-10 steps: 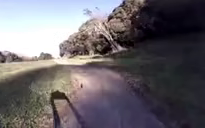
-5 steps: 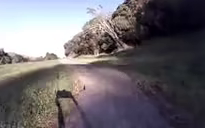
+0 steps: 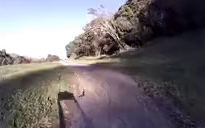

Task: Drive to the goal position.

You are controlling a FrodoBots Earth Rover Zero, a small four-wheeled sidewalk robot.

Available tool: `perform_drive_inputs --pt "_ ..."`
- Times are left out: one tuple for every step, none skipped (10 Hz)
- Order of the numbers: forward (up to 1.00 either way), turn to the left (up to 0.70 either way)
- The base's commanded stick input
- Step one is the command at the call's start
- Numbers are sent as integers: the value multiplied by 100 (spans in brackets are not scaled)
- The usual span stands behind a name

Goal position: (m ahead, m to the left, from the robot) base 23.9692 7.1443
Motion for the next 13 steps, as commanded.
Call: perform_drive_inputs --pt "50 0" --pt "50 0" --pt "50 0" --pt "50 0" --pt "50 0" --pt "50 0" --pt "50 0" --pt "50 0" --pt "50 0" --pt "50 0" --pt "50 0" --pt "50 0" --pt "50 0"
